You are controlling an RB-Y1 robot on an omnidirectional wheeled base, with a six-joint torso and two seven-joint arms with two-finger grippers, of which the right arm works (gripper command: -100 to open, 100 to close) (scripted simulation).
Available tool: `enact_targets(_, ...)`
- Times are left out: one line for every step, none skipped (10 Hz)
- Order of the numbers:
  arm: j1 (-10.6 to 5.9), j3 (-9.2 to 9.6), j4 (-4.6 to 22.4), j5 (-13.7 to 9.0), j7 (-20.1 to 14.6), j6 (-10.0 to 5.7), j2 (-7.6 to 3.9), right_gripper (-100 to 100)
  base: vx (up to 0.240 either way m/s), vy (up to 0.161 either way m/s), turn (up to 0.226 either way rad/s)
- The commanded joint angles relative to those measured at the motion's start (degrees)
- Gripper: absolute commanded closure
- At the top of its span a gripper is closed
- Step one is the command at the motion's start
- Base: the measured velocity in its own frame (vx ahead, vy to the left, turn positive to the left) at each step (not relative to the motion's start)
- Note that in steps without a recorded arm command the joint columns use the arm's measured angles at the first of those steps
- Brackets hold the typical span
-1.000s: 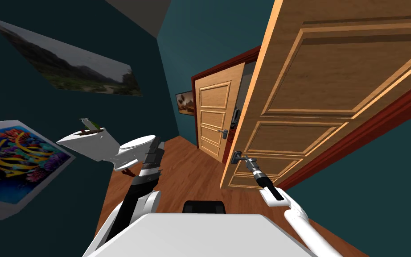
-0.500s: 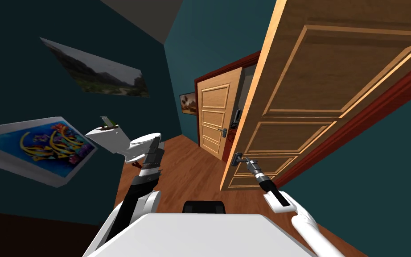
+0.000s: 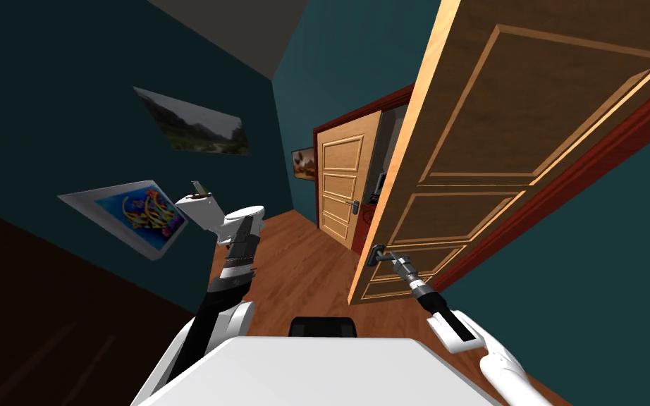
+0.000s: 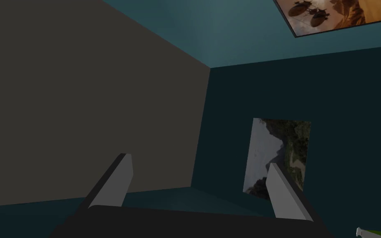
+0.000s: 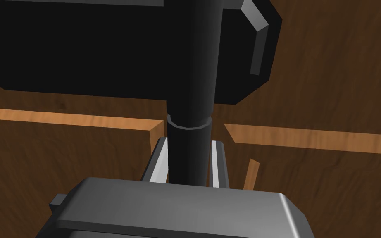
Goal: Pull the door open
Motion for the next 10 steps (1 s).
enact_targets(0.88, 0.96, -0.1, 0.09, -0.89, -1.71, -0.85, 100, -0.188, -0.086, 0.096)
enact_targets(0.46, 0.47, 0.17, 0.03, -0.52, -1.04, -0.6, 100, -0.085, -0.038, 0.014)
enact_targets(1.13, 1.01, 0.57, 0.13, -1.15, -2.52, -1.29, 100, -0.16, -0.044, 0.165)
enact_targets(1.4, 1.22, 0.73, 0.16, -1.46, -3.26, -1.68, 100, -0.254, -0.066, 0.175)
enact_targets(1.7, 1.45, 0.91, 0.19, -1.8, -4.09, -2.1, 100, -0.225, -0.106, 0.153)
enact_targets(2.02, 1.7, 1.11, 0.22, -2.17, -4.98, -2.56, 100, -0.192, -0.121, 0.167)
enact_targets(2.34, 1.95, 1.3, 0.25, -2.54, -5.87, -3.02, 100, -0.19, -0.111, 0.143)
enact_targets(2.66, 2.19, 1.49, 0.28, -2.9, -6.74, -3.47, 100, -0.199, -0.104, 0.142)
enact_targets(2.95, 2.42, 1.67, 0.3, -3.23, -7.55, -3.88, 100, -0.201, -0.089, 0.144)
enact_targets(3.2, 2.61, 1.82, 0.33, -3.52, -8.25, -4.24, 100, -0.204, -0.077, 0.134)
